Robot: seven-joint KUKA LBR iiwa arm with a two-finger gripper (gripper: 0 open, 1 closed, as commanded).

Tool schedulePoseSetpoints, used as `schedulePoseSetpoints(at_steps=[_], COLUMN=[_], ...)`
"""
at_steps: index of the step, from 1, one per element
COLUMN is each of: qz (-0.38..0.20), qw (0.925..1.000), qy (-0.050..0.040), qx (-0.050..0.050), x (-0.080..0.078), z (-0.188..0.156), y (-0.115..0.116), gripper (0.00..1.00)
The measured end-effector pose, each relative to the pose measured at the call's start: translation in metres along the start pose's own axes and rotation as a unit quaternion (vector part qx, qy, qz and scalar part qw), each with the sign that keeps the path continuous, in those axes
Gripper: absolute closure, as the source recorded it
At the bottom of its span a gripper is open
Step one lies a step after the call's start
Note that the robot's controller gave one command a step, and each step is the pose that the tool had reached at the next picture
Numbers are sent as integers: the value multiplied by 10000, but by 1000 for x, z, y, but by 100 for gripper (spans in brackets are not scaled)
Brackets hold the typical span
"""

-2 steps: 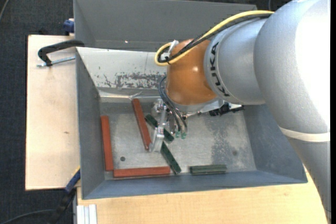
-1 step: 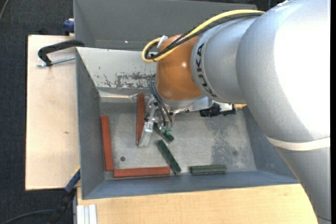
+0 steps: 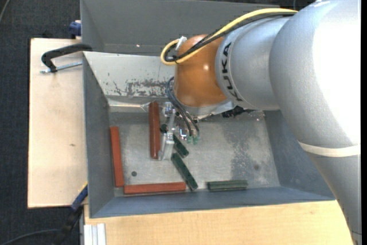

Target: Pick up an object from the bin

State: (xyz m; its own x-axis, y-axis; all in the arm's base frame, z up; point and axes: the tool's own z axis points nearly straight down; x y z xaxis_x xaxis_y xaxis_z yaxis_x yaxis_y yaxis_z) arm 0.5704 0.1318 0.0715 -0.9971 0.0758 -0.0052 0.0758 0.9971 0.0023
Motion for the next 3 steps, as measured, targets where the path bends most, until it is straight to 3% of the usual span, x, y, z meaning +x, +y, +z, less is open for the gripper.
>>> schedulePoseSetpoints(at_steps=[1, 2, 3], qz=[1644, 835, -314], qw=[9864, 9965, 9995], qy=[8, 6, 34], qx=[3, 4, -1], x=[-9, -30, 57], z=[0, 0, 0], y=[-9, -2, 43], gripper=[0, 0, 0])
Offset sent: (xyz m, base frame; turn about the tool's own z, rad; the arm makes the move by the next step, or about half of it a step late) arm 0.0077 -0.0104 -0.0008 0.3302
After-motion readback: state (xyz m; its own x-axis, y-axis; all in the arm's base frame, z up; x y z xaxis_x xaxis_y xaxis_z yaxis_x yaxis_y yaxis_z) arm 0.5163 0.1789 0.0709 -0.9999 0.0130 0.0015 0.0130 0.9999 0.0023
